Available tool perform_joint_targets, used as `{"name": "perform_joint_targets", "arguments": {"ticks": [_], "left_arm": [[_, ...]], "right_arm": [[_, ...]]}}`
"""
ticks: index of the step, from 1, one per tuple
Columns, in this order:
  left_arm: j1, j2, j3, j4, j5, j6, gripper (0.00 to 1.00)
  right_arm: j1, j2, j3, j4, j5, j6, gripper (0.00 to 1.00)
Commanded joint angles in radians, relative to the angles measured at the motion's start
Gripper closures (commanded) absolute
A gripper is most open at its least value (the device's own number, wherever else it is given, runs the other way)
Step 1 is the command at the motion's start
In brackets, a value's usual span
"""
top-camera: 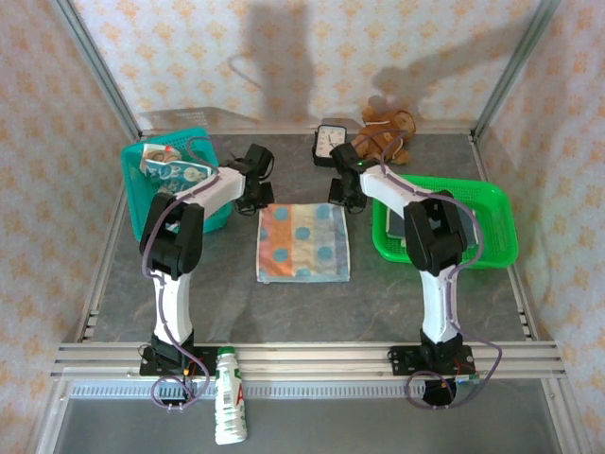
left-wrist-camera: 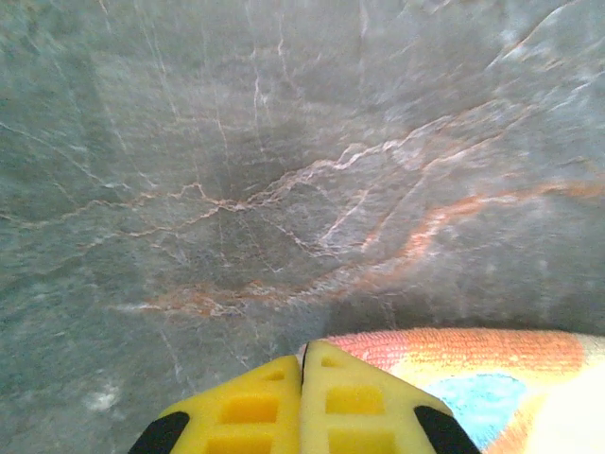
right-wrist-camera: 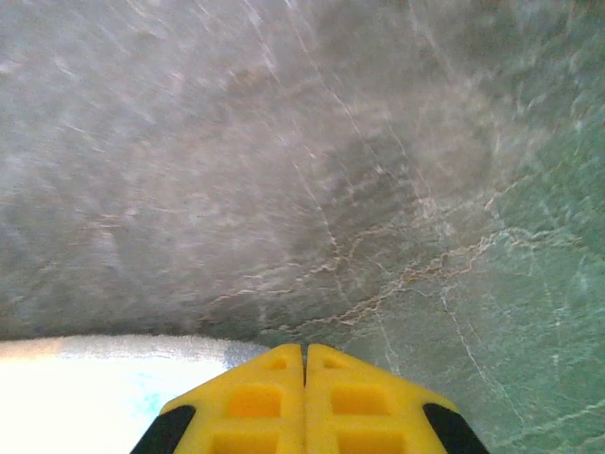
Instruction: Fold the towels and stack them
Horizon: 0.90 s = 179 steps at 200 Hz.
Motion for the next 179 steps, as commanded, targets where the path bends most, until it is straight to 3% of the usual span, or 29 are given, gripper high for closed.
{"name": "perform_joint_targets", "arguments": {"ticks": [1,73,137,140,150,164,179], "left_arm": [[0.012,-0.077,0.04,-0.047,-0.024,0.043,1.0],[0.012,-0.286,-0.222,0.1,0.007,0.078,1.0],[-0.044,-0.57,-0.632,0.291,0.03,0.0,1.0],[-0.051,-0.584,-0.651,0.298,0.031,-0.006,1.0],[-0.074,-0.622,-0.707,0.321,0.037,-0.026,0.8],[-0.108,-0.666,-0.755,0.324,0.039,-0.071,0.57],[-0.136,-0.705,-0.783,0.296,0.023,-0.101,0.42]], "right_arm": [[0.001,-0.093,0.013,0.011,0.022,-0.039,1.0],[0.034,-0.269,-0.25,0.163,-0.033,-0.041,1.0],[0.157,-0.5,-0.583,0.269,0.042,0.002,1.0],[0.162,-0.51,-0.597,0.272,0.041,0.005,0.96],[0.177,-0.533,-0.632,0.277,0.044,0.021,0.78],[0.194,-0.557,-0.655,0.265,0.049,0.043,0.72],[0.201,-0.574,-0.657,0.245,0.049,0.06,0.62]]}}
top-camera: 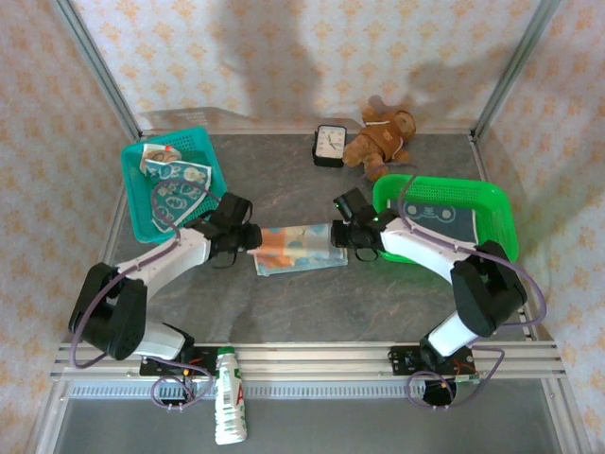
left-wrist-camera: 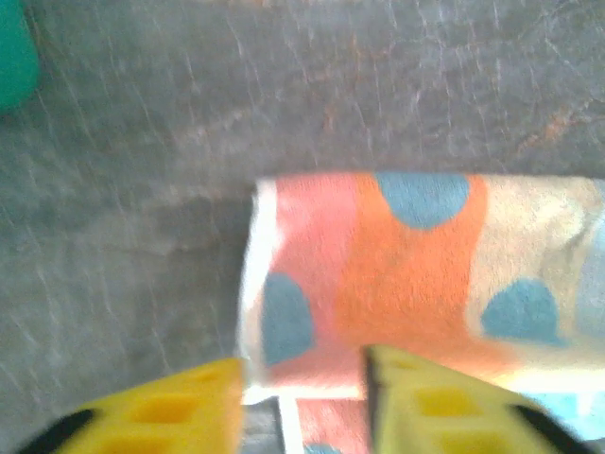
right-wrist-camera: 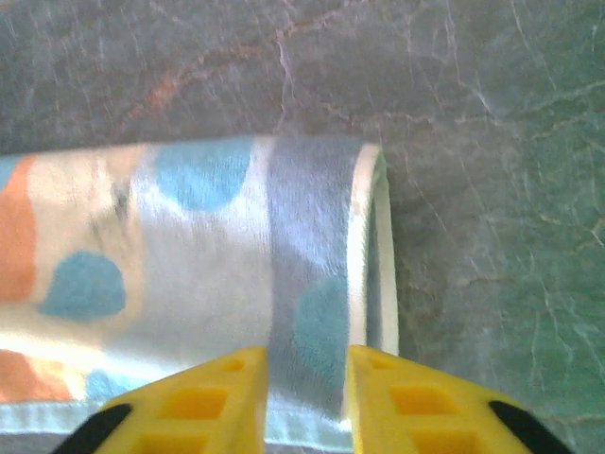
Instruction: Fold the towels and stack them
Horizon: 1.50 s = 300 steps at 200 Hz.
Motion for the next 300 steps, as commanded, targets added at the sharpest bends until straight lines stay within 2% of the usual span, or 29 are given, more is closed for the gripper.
{"name": "perform_joint_targets", "arguments": {"ticks": [1,41,81,137,176,221,264,285,300], "left_arm": [[-0.038,-0.064,-0.045,0.026,-0.02,-0.074,0.41],[-0.033,-0.068,-0.054,-0.012,-0.033,-0.111,0.44],[-0.003,0.069,-0.002,-0.032,0.006,-0.095,0.58],[0.044,0.136,0.004,-0.011,0.025,-0.063,0.61],[0.046,0.16,0.005,0.01,0.044,-0.048,0.62],[0.052,0.187,0.004,0.021,0.051,-0.04,0.65],[0.053,0.191,0.005,0.027,0.062,-0.038,0.69],[0.053,0.196,0.004,0.033,0.068,-0.039,0.74],[0.053,0.193,0.002,0.035,0.073,-0.042,0.81]], "right_arm": [[0.012,-0.043,-0.012,0.006,0.049,0.048,0.61],[0.01,0.002,0.028,-0.066,0.066,0.096,0.65],[0.006,0.064,0.016,-0.031,-0.016,0.182,0.7],[0.006,0.104,-0.005,-0.019,-0.041,0.234,0.72],[0.006,0.108,-0.011,-0.045,-0.016,0.257,0.72],[0.007,0.138,-0.023,-0.017,-0.051,0.271,0.73],[0.007,0.119,-0.026,-0.045,-0.006,0.28,0.71],[0.007,0.129,-0.029,-0.03,-0.035,0.276,0.78],[0.007,0.136,-0.028,-0.026,-0.044,0.278,0.9]]}}
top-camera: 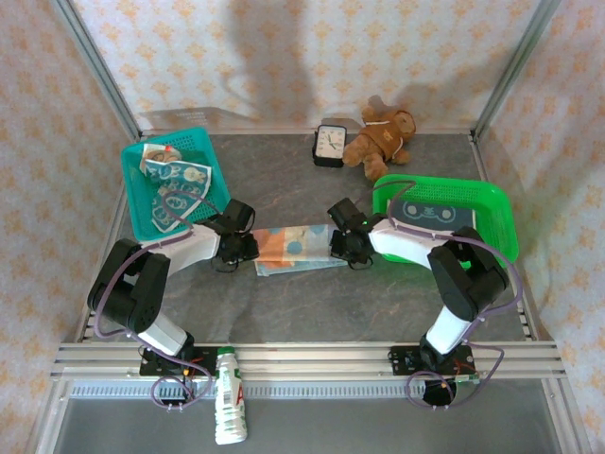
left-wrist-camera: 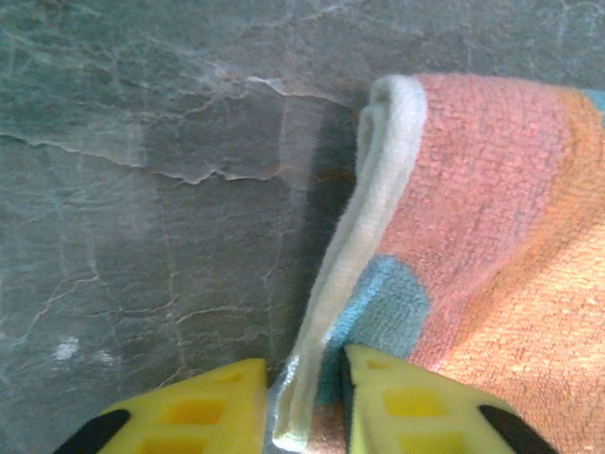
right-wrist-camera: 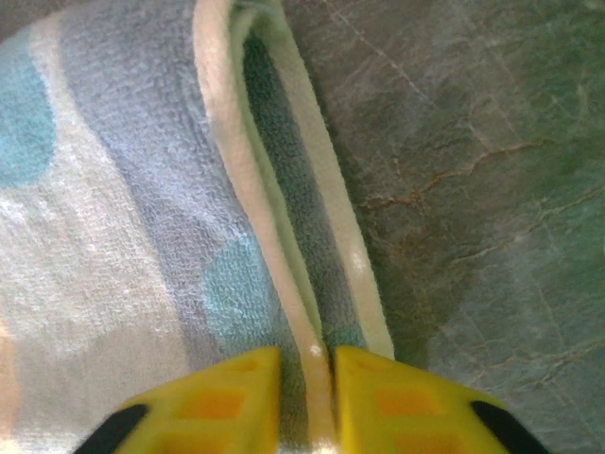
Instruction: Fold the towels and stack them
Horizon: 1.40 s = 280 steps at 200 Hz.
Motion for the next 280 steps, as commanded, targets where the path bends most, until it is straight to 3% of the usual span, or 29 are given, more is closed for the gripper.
{"name": "perform_joint_targets", "arguments": {"ticks": [1,31,108,145,186,261,280], "left_arm": [[0.008,0.01,0.013,0.019,0.015,0.013,0.82],[0.008,-0.033,0.005,-0.002,0.009,0.001,1.0],[-0.014,-0.307,-0.055,-0.086,0.024,-0.14,1.0],[-0.072,-0.387,-0.093,-0.101,0.011,-0.227,1.0],[-0.155,-0.401,-0.168,-0.067,-0.03,-0.312,1.0],[-0.181,-0.29,-0.24,0.029,-0.029,-0.311,1.0],[-0.18,-0.254,-0.23,0.029,-0.022,-0.302,0.84]], "right_arm": [[-0.001,0.0,-0.014,-0.006,0.008,0.007,0.91],[-0.002,-0.034,0.009,-0.056,0.061,-0.021,1.0],[-0.06,-0.069,0.137,-0.229,0.118,-0.161,1.0],[-0.085,-0.068,0.136,-0.251,0.104,-0.207,1.0],[-0.084,-0.049,0.1,-0.239,0.081,-0.204,1.0],[-0.059,0.024,0.015,-0.133,0.008,-0.178,1.0],[-0.047,0.032,0.02,-0.137,0.015,-0.179,0.94]]}}
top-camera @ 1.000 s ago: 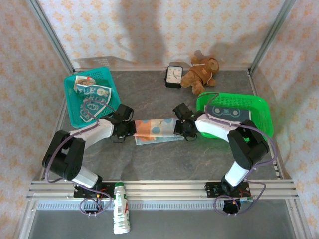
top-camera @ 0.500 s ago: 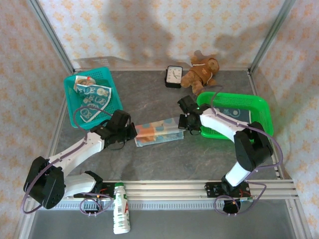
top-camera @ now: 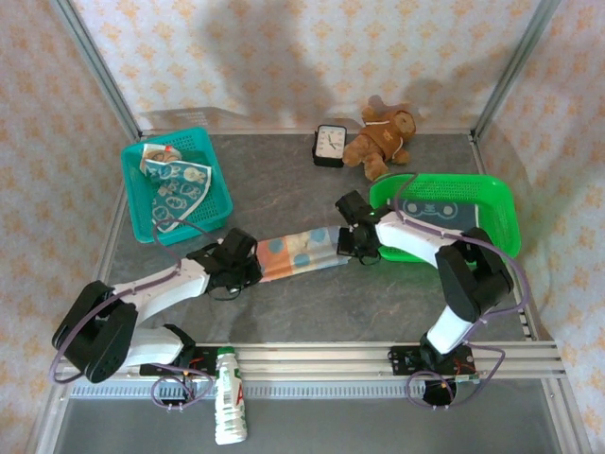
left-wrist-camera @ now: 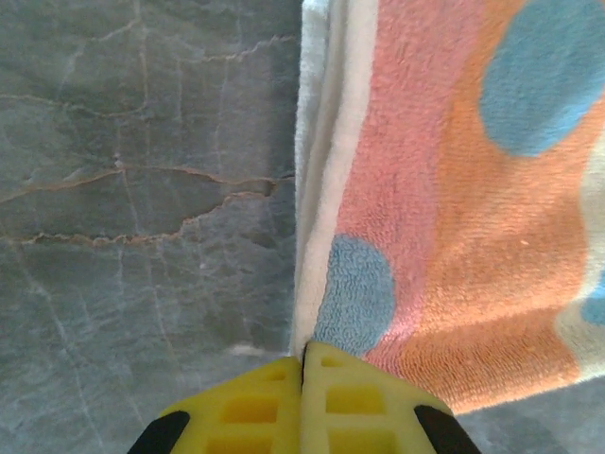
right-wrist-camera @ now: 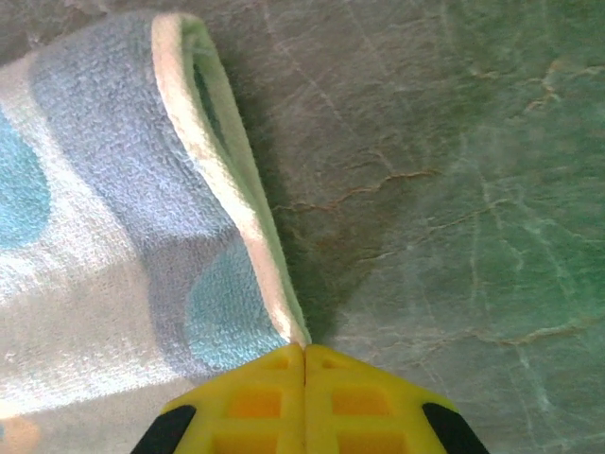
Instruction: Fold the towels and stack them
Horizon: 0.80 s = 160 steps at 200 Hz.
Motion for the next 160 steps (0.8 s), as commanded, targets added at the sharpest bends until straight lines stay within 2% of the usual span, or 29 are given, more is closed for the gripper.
{"name": "perform_joint_targets", "arguments": {"ticks": [1,8,23,31,61,123,136,160], "left_arm": [[0.0,0.035,0.009,-0.006,-0.037,0.014,0.84],[0.0,0.041,0.015,-0.014,-0.037,0.019,0.78],[0.0,0.031,0.035,-0.043,-0.05,0.03,0.56],[0.001,0.02,0.049,-0.062,-0.063,0.039,0.52],[0.002,0.021,0.116,-0.116,-0.103,0.083,0.52],[0.011,0.216,0.234,-0.12,-0.156,0.157,0.5],[0.012,0.254,0.247,-0.136,-0.18,0.17,0.55],[0.025,0.281,0.243,-0.166,-0.211,0.187,0.73]], "right_arm": [[0.01,0.047,-0.03,0.003,0.017,0.011,0.94],[0.013,0.044,-0.027,-0.002,0.022,0.008,0.93],[0.013,0.028,-0.017,-0.014,0.037,0.004,0.86],[0.012,0.019,-0.008,-0.025,0.051,-0.002,0.79],[0.012,-0.004,0.044,-0.073,0.102,-0.027,0.64],[0.027,0.014,0.139,-0.097,0.095,-0.042,0.57],[0.032,0.026,0.153,-0.09,0.092,-0.039,0.56],[0.043,0.055,0.182,-0.077,0.082,-0.029,0.55]]}}
